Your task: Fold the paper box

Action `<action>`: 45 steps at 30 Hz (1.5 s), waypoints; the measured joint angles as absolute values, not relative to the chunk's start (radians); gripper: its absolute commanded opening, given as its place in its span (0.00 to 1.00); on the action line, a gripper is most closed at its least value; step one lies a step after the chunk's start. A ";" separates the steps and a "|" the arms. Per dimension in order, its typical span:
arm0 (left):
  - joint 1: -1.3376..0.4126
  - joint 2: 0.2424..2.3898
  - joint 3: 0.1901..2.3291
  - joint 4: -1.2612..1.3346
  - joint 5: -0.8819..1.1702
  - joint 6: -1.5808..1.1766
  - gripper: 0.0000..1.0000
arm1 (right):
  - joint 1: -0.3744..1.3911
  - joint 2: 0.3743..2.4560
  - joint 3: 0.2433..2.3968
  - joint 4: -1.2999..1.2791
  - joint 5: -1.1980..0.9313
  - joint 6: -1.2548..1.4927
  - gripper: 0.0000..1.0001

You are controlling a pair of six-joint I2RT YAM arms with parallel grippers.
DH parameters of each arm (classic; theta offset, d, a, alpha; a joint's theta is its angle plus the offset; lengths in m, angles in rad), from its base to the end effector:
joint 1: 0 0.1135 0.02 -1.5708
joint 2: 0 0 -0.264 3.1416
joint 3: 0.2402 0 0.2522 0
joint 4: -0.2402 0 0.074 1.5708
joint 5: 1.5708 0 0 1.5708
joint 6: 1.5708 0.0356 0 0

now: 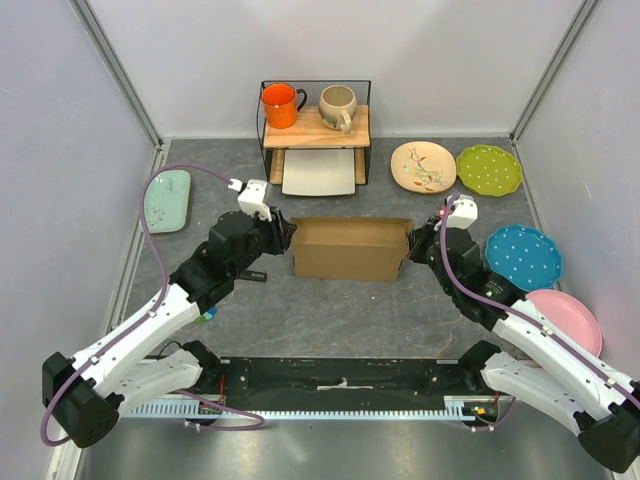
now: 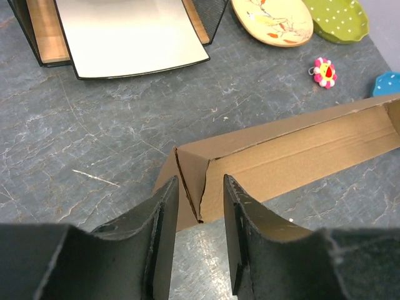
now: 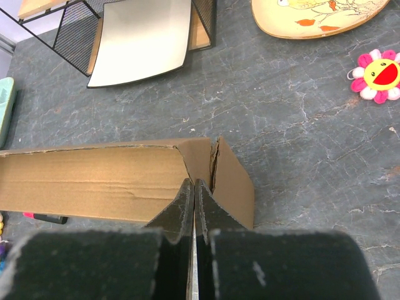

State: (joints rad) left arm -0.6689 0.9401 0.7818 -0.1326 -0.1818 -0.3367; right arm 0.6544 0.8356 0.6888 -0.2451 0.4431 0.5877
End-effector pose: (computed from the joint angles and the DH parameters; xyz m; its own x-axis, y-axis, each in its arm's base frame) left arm 0.1767 -0.1314 0.3161 -0.3690 -0.1225 -0.9213 0.3731 0.8884 -0.2675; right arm 0.1617 0.1048 0.2923 -0.3828 0.3377 -0.8599 -0.0280 0.9261 0.3761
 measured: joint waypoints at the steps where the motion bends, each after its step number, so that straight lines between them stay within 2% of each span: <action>1: -0.669 0.950 0.787 -0.133 -0.182 -0.333 0.40 | 0.654 0.836 0.689 -0.245 0.443 0.588 0.00; 6: -0.668 0.996 0.797 -0.133 -0.184 -0.310 0.32 | 0.654 0.835 0.689 -0.245 0.443 0.587 0.00; 9: -0.667 1.013 0.805 -0.134 -0.185 -0.296 0.23 | 0.654 0.835 0.689 -0.245 0.442 0.587 0.00; 12: -0.664 1.021 0.814 -0.133 -0.183 -0.287 0.03 | 0.654 0.835 0.689 -0.245 0.442 0.587 0.00; 13: -0.663 1.022 0.816 -0.133 -0.183 -0.283 0.02 | 0.654 0.835 0.689 -0.245 0.440 0.587 0.00; 15: -0.663 1.026 0.817 -0.132 -0.183 -0.274 0.02 | 0.654 0.835 0.689 -0.245 0.437 0.587 0.07; 16: -0.663 1.028 0.817 -0.132 -0.183 -0.272 0.02 | 0.654 0.835 0.689 -0.245 0.434 0.587 0.16; 19: -0.662 1.030 0.810 -0.115 -0.182 -0.269 0.02 | 0.655 0.838 0.693 -0.286 0.419 0.583 0.33; 22: -0.663 1.029 0.784 -0.084 -0.183 -0.268 0.02 | 0.654 0.850 0.697 -0.328 0.421 0.587 0.41; 31: -0.662 1.013 0.741 -0.018 -0.181 -0.268 0.02 | 0.653 0.870 0.788 -0.482 0.433 0.559 0.50; 45: -0.663 1.030 0.749 -0.016 -0.178 -0.267 0.02 | 0.653 0.928 0.927 -0.533 0.448 0.482 0.53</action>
State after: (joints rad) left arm -0.6632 1.0298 0.7494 -0.0158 -0.1776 -0.2672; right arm 0.6525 0.9276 0.9268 -0.5331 0.4480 0.4820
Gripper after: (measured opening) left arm 0.026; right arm 0.539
